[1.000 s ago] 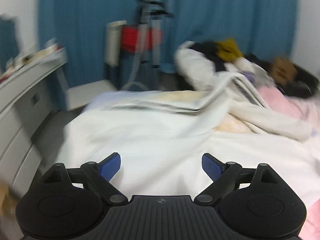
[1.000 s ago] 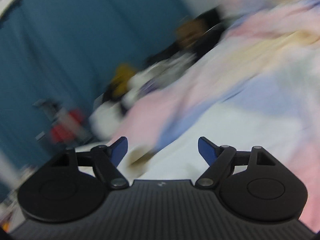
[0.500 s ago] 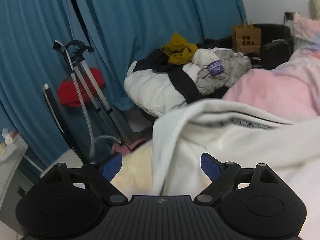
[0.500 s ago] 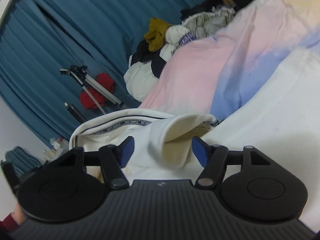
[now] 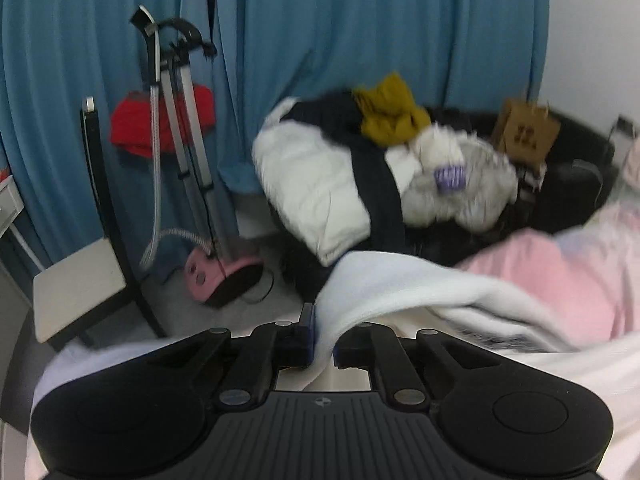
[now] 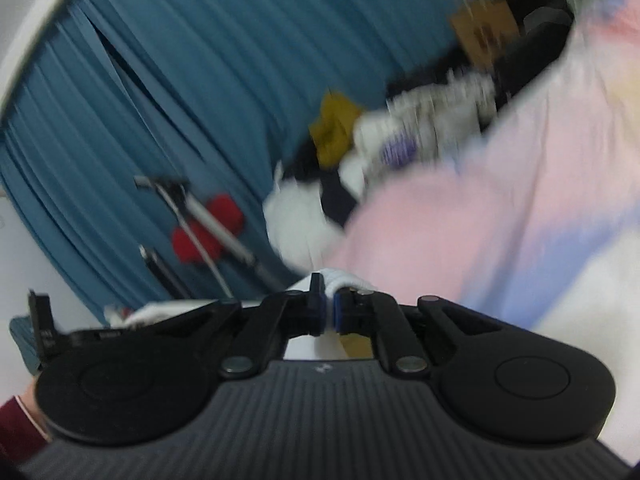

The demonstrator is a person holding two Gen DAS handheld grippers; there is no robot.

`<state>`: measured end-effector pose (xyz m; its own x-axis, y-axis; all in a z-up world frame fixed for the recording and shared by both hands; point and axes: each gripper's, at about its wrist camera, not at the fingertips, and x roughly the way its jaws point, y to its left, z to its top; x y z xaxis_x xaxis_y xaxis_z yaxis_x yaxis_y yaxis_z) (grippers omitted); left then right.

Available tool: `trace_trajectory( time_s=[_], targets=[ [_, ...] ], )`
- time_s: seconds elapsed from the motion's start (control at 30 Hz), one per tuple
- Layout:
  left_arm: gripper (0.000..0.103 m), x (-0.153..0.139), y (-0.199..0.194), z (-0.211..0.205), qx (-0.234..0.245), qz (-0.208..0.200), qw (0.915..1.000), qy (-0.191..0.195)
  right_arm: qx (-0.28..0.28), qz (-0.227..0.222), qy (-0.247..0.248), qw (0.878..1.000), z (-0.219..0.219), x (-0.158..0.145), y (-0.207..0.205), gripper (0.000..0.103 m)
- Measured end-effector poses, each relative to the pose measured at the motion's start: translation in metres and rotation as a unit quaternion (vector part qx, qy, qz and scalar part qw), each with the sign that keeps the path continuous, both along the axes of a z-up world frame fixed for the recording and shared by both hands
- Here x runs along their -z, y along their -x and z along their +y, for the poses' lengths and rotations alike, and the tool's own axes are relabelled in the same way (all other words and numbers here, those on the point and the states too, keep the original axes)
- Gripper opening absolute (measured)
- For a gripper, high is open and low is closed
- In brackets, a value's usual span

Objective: Fold clothes

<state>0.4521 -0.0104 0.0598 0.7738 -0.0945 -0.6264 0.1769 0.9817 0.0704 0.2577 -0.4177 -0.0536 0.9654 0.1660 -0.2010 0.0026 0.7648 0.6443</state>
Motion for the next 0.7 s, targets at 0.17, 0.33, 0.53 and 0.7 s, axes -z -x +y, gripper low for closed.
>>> trace_trajectory(
  time_s=[0.17, 0.33, 0.53, 0.7],
  targets=[
    [0.011, 0.007, -0.038, -0.005, 0.028, 0.013, 0.9994, -0.014, 0.068, -0.084, 0.017, 0.994, -0.037, -0.047, 0.003, 0.007],
    [0.015, 0.100, -0.079, -0.044, 0.056, 0.069, 0.9946, -0.053, 0.101, -0.044, 0.044, 0.993, -0.063, -0.031, -0.056, 0.007],
    [0.059, 0.159, -0.091, -0.060, 0.068, 0.049, 0.9905, -0.109, 0.100, 0.058, 0.079, 0.990, -0.090, 0.036, -0.148, 0.008],
    [0.083, 0.141, -0.055, -0.054, 0.079, 0.003, 0.9902, -0.115, 0.110, 0.089, 0.021, 0.990, -0.104, 0.064, -0.147, 0.018]
  ],
)
